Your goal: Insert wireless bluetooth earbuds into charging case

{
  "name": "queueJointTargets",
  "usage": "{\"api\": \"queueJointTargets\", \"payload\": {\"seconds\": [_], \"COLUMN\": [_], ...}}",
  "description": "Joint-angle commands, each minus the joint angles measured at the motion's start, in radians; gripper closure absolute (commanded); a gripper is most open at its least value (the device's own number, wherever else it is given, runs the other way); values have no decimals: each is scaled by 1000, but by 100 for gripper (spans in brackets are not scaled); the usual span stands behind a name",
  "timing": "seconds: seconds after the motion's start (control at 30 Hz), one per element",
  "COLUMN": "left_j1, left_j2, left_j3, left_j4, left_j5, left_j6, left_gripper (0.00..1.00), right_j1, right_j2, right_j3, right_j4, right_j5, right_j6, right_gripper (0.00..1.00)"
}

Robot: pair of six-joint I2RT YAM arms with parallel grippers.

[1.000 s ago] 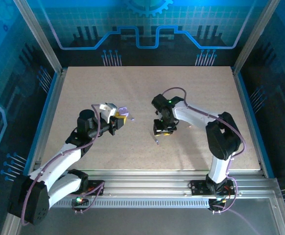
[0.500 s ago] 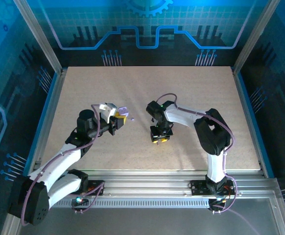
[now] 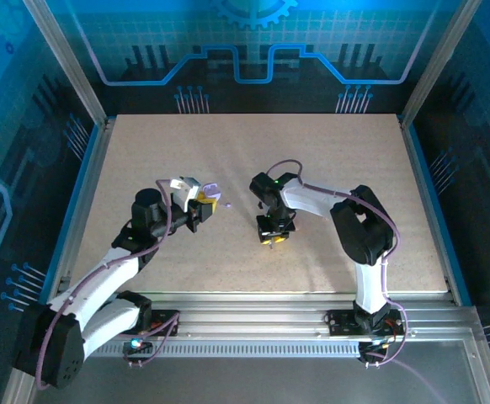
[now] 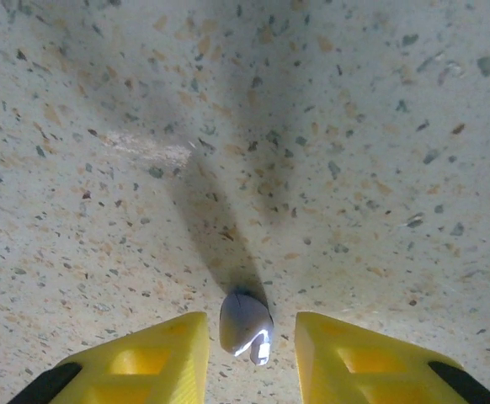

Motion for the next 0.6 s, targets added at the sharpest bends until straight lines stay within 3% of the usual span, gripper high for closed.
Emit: {"api": "queueJointTargets", "payload": {"seconds": [0.0, 0.57], "left_j1": [-9, -9], "left_j2": [-17, -16], "left_j3": [-7, -6], "left_j4": [8, 3], "left_j5": [-6, -7], "left_j6": [10, 10], "left_gripper": [82, 82], "right_j1": [12, 19], "right_j2": [19, 52], "right_j3": [21, 3], "right_j4": [-2, 18], "right_j5": [2, 31], "right_j6": [-8, -10], "right_gripper": [68, 75]}}
